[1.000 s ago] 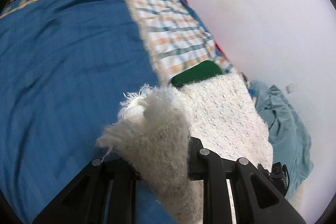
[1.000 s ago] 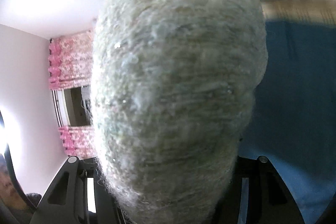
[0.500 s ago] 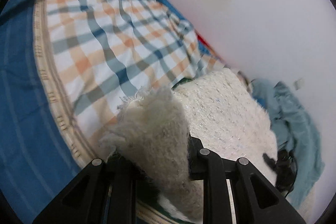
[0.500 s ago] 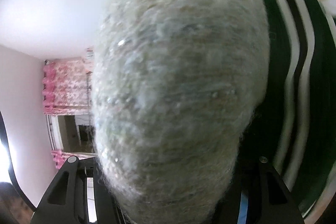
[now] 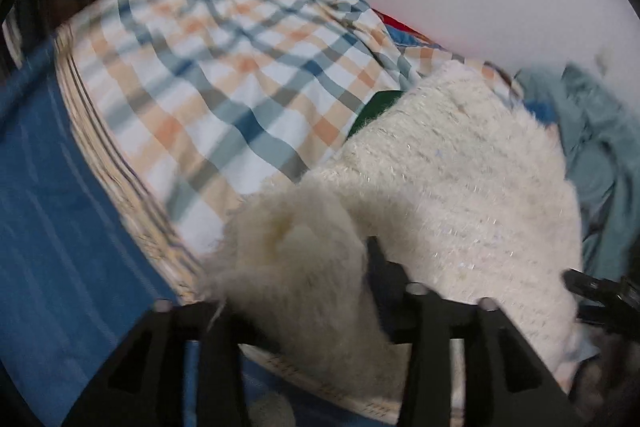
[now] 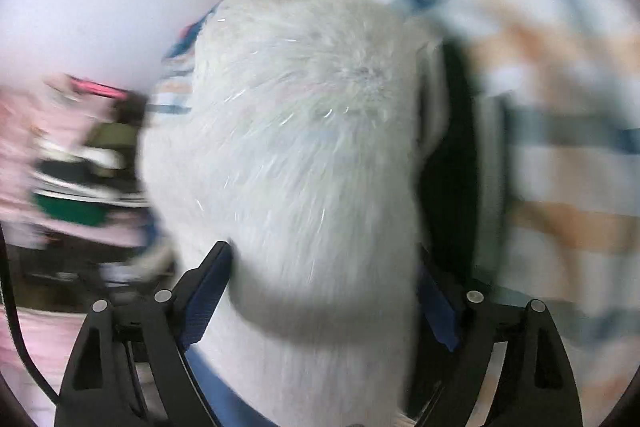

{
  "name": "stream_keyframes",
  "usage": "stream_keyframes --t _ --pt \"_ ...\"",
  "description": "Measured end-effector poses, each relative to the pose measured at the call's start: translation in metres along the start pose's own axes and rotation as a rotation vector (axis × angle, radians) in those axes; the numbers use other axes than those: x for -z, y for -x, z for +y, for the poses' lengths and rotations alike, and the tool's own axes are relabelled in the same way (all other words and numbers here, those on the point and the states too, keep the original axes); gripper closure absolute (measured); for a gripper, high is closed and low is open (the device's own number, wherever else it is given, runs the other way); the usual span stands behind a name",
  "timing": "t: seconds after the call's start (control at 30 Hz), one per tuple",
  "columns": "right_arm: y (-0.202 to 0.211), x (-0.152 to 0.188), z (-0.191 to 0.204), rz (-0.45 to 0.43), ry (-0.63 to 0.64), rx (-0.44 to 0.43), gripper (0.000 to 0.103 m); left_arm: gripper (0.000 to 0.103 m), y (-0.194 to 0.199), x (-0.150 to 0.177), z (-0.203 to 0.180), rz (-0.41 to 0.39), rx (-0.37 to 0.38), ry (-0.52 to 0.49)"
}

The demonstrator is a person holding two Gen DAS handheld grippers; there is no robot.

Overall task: Fold large clothes
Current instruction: 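Carry the folded jacket with both tools and place it on the green garment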

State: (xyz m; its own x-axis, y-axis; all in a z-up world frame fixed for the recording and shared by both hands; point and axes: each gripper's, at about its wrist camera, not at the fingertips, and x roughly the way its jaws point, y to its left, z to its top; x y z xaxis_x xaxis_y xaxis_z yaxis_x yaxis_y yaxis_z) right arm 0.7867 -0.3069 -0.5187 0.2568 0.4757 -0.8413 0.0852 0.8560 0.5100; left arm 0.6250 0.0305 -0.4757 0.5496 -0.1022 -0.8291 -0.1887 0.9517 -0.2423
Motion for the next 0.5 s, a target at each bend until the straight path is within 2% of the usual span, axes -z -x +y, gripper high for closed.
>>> stream_keyframes --t 0.03,0.1,0.17,0.23,0.27,0.33,0.4,0.5 --pt "0.008 0.009 0.01 -0.028 0.013 0.08 0.009 0.023 0.009 0.002 -0.007 -0.009 -0.048 -0.046" --pt "0.022 0.027 0.036 -0.078 0.034 0.233 0.008 0.005 0.029 0.008 -0.019 -0.032 -0.118 -0.133" --pt "0.033 0.052 0.066 -0.109 0.068 0.385 0.008 0.005 0.049 0.017 -0.027 -0.044 -0.165 -0.202" --pt "0.041 0.09 0.069 -0.115 0.09 0.461 0.008 0.003 0.069 0.024 -0.031 -0.046 -0.182 -0.242" --pt "0.045 0.12 0.066 -0.119 0.093 0.481 0.008 0.002 0.077 0.025 -0.031 -0.05 -0.189 -0.256" --pt "0.087 0.166 0.069 -0.137 0.084 0.519 0.008 0.001 0.108 0.034 -0.035 -0.07 -0.199 -0.296" --pt "0.111 0.2 0.081 -0.162 0.075 0.557 0.008 0.001 0.127 0.035 -0.036 -0.073 -0.202 -0.313" --pt "0.162 0.243 0.106 -0.206 0.059 0.59 0.008 0.001 0.178 0.042 -0.037 -0.074 -0.178 -0.322"
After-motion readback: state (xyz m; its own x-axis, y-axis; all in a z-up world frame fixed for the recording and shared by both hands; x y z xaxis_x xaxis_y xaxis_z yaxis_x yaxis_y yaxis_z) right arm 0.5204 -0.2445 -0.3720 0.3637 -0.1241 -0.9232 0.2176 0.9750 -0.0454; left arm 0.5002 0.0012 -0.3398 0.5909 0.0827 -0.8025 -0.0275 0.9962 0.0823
